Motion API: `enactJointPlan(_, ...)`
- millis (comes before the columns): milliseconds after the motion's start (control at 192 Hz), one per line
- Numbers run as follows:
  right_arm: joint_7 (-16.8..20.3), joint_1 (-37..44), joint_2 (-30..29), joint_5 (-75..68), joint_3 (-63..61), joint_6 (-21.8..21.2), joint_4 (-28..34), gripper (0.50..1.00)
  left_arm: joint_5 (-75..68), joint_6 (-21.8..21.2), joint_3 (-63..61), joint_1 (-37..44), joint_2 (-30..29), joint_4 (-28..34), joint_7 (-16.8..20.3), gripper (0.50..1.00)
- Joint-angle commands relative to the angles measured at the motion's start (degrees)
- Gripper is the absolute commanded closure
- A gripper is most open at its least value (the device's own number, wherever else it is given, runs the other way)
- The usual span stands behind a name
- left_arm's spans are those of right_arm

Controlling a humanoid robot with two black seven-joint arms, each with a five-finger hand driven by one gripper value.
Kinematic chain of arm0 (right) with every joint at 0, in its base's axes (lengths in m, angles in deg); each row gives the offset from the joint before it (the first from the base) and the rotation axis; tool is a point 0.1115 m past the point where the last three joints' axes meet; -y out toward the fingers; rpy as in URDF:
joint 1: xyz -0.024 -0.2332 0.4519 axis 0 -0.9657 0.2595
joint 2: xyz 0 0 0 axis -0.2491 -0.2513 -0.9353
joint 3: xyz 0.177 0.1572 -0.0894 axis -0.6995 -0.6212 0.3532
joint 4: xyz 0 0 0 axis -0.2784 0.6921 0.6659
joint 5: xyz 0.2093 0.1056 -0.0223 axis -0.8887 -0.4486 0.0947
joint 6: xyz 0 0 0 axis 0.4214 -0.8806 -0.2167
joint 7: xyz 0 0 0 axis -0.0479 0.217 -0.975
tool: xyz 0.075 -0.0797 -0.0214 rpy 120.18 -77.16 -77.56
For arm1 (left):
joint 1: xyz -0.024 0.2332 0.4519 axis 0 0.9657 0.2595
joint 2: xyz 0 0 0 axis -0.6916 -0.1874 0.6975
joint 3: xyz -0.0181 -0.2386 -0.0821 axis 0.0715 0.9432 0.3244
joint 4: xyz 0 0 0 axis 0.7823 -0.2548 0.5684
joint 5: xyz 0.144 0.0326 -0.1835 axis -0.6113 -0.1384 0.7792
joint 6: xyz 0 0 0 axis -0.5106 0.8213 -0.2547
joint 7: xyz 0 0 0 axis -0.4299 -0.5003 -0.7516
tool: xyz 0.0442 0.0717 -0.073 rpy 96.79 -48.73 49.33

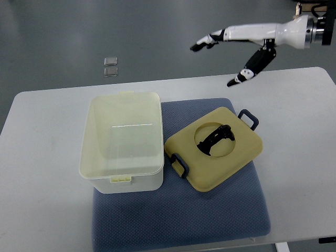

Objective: Open white storage box with right hand

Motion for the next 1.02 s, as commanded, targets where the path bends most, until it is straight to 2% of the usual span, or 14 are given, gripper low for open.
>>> enactJointPlan(0, 7.9, -5.1, -1.5, -21.8, -10.6, -0.2, -2.6, 0.603, 0.0, 0.1, 0.0, 0.0, 0.0, 0.0, 0.0, 0.500)
enactJointPlan(52, 12.2, -7.6, -3.3, -32.9, -14.5, 1.2, -3.7, 0.603, 0.0, 0.0, 0.0, 0.0, 0.0, 0.0, 0.0, 0.500)
enactJointPlan(115, 15.5, -11.3, -5.0, -46.1, -17.7, 5.9, -5.4, 0.603, 0.0, 0.0, 0.0, 0.0, 0.0, 0.0, 0.0, 0.500)
enactJointPlan(224, 17.0, -15.8, -8.9, -66.2, -19.1, 14.1, -7.3, 0.587, 0.0, 0.0, 0.0, 0.0, 0.0, 0.0, 0.0, 0.500)
enactJointPlan(277, 16.2, -19.0, -10.6, -74.4, -19.3, 15.5, -7.1, 0.587, 0.0, 0.1, 0.0, 0.0, 0.0, 0.0, 0.0, 0.500)
enactJointPlan(329, 15.4, -21.6, -11.7, -79.0, -20.0, 15.5, -7.2, 0.579, 0.0, 0.0, 0.0, 0.0, 0.0, 0.0, 0.0, 0.500)
enactJointPlan(376, 13.1, -24.9, -13.4, -82.6, -22.8, 15.0, -7.2, 0.576, 0.0, 0.0, 0.0, 0.0, 0.0, 0.0, 0.0, 0.500)
enactJointPlan(464, 8.2, -31.8, -17.8, -82.7, -28.3, 13.2, -7.4, 0.574, 0.0, 0.0, 0.0, 0.1, 0.0, 0.0, 0.0, 0.500)
enactJointPlan(532, 6.2, -36.9, -21.7, -81.9, -32.2, 11.1, -7.8, 0.574, 0.0, 0.0, 0.0, 0.0, 0.0, 0.0, 0.0, 0.500)
enactJointPlan(694, 5.9, -42.2, -27.6, -75.6, -34.6, 5.9, -14.3, 0.572, 0.0, 0.0, 0.0, 0.0, 0.0, 0.0, -0.1, 0.500)
enactJointPlan(798, 5.9, -43.6, -28.8, -74.5, -34.6, 3.3, -17.1, 0.572, 0.0, 0.0, 0.0, 0.0, 0.0, 0.0, -0.1, 0.500)
enactJointPlan(1017, 5.7, -43.7, -28.9, -68.1, -34.6, 2.8, -17.5, 0.572, 0.0, 0.0, -0.1, 0.0, 0.0, 0.0, -0.1, 0.500)
